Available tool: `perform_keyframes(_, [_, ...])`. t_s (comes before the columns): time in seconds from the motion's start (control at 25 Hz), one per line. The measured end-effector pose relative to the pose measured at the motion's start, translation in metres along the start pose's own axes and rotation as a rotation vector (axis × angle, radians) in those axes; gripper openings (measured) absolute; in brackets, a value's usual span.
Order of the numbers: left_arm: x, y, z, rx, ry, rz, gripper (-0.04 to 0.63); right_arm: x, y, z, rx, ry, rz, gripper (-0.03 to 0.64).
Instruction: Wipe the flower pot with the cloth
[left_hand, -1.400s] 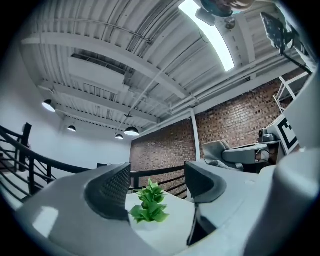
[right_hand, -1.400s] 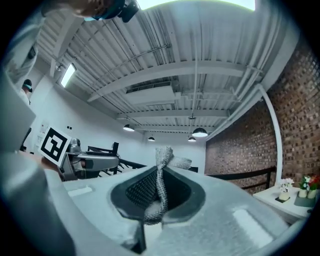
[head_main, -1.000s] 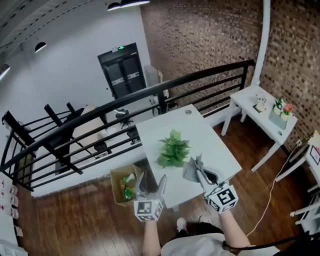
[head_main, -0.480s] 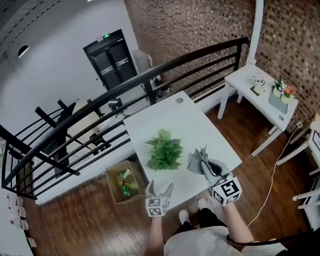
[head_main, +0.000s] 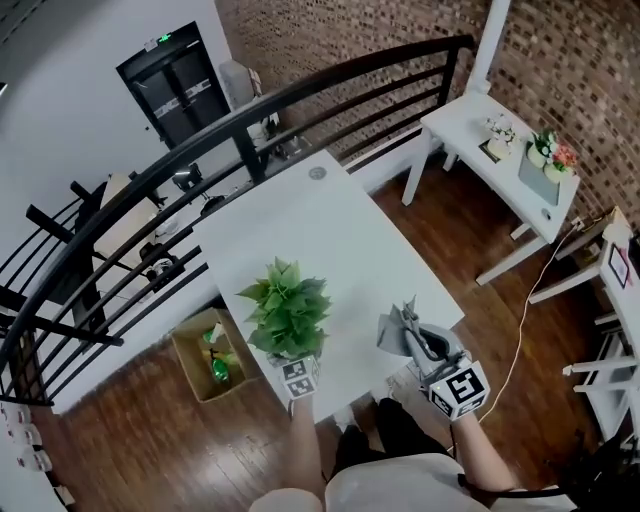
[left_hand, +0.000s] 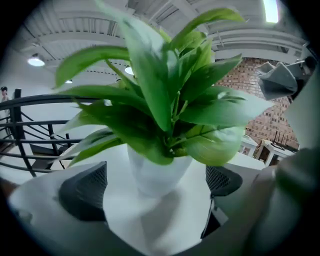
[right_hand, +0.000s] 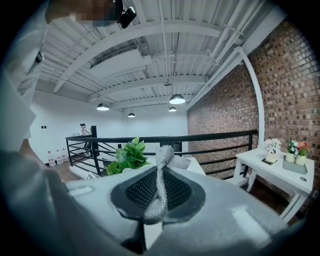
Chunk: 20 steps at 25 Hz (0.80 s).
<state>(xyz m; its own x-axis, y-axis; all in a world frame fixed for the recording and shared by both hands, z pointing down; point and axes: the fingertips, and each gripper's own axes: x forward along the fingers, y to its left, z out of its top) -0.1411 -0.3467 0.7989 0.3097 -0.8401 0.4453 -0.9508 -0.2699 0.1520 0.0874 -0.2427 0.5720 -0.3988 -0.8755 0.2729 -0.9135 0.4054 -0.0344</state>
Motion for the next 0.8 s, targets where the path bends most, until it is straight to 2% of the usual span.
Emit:
perform_keyframes(0.12, [0.021, 0.002, 0.01, 0.0, -0.04, 0.014, 0.63, 0.006, -0.009, -0.011, 0.001, 0.016, 0.004, 0.011])
perform_keyframes(0.24, [0.032, -0.003, 0.005, 0.053, -0.054, -0.001, 0.621, 0.006, -0.006, -0.024, -0.019, 0.014, 0.023, 0.011])
perform_keyframes(0.32, [0.029, 0.0, 0.006, 0.063, -0.058, -0.009, 0.557, 0.003, 0.005, -0.026, -0.038, 0.015, 0.038, 0.011])
perform_keyframes(0.36, [0.024, 0.006, 0.011, 0.047, -0.059, -0.014, 0.554, 0.002, 0.013, -0.021, -0.044, 0.016, 0.044, 0.011])
perform_keyframes(0.44, [0.011, 0.029, 0.029, -0.013, -0.05, -0.024, 0.548, 0.005, 0.034, -0.002, -0.049, 0.019, 0.048, 0.011])
perform_keyframes(0.56, [0.0, 0.048, 0.05, -0.155, -0.028, -0.055, 0.543, 0.009, 0.046, 0.019, -0.05, 0.021, 0.045, 0.011])
perform_keyframes(0.72, [0.021, 0.013, 0.063, -0.369, -0.06, -0.148, 0.54, 0.017, -0.005, 0.015, -0.042, -0.009, 0.065, 0.011])
perform_keyframes(0.8, [0.017, -0.006, 0.084, -0.504, -0.111, -0.255, 0.54, 0.02, -0.017, 0.019, -0.042, -0.029, 0.082, 0.011])
